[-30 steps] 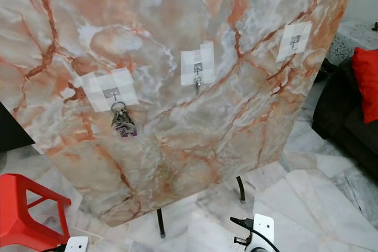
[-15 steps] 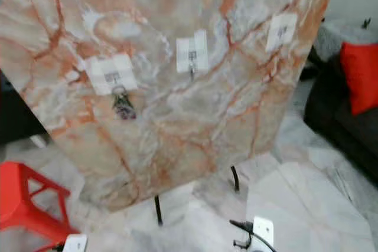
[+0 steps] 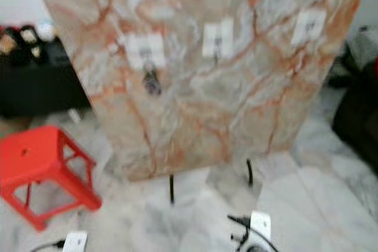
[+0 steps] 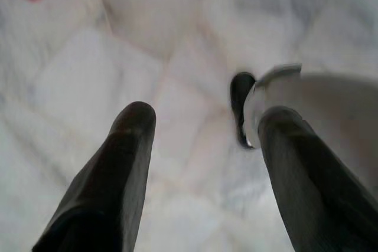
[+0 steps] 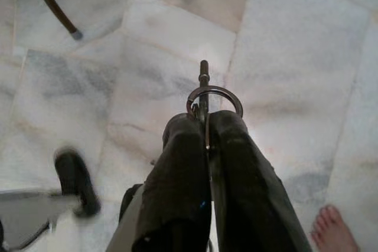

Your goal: Hang keys on a hook

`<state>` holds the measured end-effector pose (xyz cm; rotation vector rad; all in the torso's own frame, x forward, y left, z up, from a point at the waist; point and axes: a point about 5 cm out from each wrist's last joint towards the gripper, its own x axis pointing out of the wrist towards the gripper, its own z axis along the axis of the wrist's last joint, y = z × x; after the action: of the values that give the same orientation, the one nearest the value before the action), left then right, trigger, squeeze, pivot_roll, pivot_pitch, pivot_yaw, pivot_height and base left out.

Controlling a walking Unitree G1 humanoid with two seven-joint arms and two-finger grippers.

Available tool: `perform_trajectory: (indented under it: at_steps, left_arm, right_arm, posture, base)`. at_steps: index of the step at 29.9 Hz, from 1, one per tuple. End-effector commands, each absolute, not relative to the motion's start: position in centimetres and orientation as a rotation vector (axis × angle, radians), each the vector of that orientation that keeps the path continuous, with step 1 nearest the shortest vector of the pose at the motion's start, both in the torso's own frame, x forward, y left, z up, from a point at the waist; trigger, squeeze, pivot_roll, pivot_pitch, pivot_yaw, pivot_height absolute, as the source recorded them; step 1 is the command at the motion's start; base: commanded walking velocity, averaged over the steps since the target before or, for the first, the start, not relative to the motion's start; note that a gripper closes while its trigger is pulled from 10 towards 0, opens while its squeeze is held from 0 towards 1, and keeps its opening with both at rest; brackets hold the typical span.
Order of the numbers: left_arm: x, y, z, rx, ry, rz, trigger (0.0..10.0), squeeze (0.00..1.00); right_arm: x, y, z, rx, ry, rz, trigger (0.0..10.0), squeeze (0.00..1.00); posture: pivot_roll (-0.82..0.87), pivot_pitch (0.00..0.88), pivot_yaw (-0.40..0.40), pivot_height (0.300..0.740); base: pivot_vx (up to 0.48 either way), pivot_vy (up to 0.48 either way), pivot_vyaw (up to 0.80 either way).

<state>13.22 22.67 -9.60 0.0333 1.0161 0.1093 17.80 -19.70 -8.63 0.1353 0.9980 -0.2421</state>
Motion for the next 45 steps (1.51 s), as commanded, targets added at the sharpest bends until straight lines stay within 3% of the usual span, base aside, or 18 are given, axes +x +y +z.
perform_trajectory:
  at_steps: [1,16,25,26,28,31,38,41,45]
  left_arm:
    - [13.8,23.2,-9.3,0.045,1.003,0.114,10.0,0.0]
    - [14.1,23.2,-9.1,0.073,0.982,0.103,10.0,0.0]
    - [15.6,22.9,-8.0,0.158,0.798,0.022,10.0,0.0]
    - [17.3,22.8,-7.1,0.2,0.728,-0.007,10.0,0.0]
    - [24.2,22.1,-2.6,0.232,0.481,-0.085,10.0,0.0]
    - [28.2,21.0,1.5,0.24,0.283,-0.188,10.0,0.0]
    - [30.1,18.9,5.0,0.254,0.134,-0.413,10.0,0.0]
    - [29.7,16.4,7.1,0.268,0.139,-0.738,10.0,0.0]
    - [28.7,15.3,8.0,0.301,0.182,-0.924,10.0,0.0]
  right_arm:
    - [17.7,-19.5,-8.7,0.143,1.002,-0.243,10.0,0.0]
    - [19.0,-19.0,-8.1,0.076,0.98,-0.154,10.0,0.0]
    - [25.1,-18.4,-4.3,-0.07,0.792,0.16,10.0,0.0]
    - [25.7,-18.4,-3.8,-0.092,0.77,0.19,10.0,0.0]
    - [26.8,-18.8,-2.7,-0.127,0.728,0.231,10.0,0.0]
    - [28.4,-19.0,-1.1,-0.145,0.673,0.319,10.0,0.0]
    - [29.8,-17.8,1.6,-0.177,0.601,0.693,10.0,0.0]
    - [29.8,-17.5,3.5,-0.241,0.576,1.003,10.0,0.0]
    - [29.7,-17.1,5.1,-0.274,0.558,1.198,10.0,0.0]
  posture:
    - [-0.04,0.022,-0.003,0.74]
    - [-0.04,0.025,-0.005,0.74]
    - [-0.05,0.022,-0.007,0.74]
    - [-0.04,0.021,-0.008,0.74]
    - [-0.04,0.019,-0.008,0.74]
    - [-0.05,0.017,-0.009,0.74]
    - [-0.06,0.015,-0.01,0.74]
    - [-0.05,0.023,-0.021,0.74]
    - [-0.05,0.025,-0.023,0.74]
  base:
    - [-0.274,0.0,0.0]
    - [-0.161,0.0,0.0]
    - [0.0,0.0,0.0]
    - [0.0,0.0,0.0]
    - [0.0,0.0,0.0]
    - [0.0,0.0,0.0]
    - [0.0,0.0,0.0]
    - [0.0,0.0,0.0]
    - [0.0,0.0,0.0]
